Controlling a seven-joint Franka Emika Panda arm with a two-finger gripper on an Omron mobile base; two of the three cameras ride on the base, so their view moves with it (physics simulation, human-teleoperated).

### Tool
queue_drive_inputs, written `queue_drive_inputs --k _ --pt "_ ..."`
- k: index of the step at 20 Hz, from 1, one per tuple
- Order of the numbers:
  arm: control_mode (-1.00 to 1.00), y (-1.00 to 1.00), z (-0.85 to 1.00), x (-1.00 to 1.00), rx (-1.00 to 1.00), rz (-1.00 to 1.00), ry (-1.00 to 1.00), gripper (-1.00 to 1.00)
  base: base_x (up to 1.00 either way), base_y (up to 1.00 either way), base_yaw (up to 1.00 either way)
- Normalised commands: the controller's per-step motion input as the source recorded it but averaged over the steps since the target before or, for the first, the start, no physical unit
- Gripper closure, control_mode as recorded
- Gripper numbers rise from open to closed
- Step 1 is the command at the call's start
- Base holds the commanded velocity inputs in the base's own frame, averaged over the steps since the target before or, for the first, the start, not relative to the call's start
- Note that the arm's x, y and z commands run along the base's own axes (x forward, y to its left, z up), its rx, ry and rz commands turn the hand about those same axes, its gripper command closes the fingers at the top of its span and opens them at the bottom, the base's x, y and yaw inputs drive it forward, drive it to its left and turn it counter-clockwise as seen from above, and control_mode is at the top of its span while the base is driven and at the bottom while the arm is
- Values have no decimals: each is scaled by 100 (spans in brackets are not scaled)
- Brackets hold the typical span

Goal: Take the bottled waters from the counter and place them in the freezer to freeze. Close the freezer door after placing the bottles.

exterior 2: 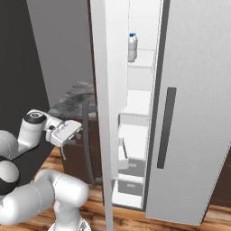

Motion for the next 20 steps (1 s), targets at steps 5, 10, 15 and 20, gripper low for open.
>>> queue_drive_inputs --k 5,10,15,20 --pt "-100 -76 4 47 22 14 20 -100 0 0 0" --pt "-100 -86 0 46 35 14 17 -100 0 0 0" --pt "-100 -92 0 44 40 21 7 -100 0 0 0" --pt "-100 -70 0 34 42 23 1 -100 0 0 0"
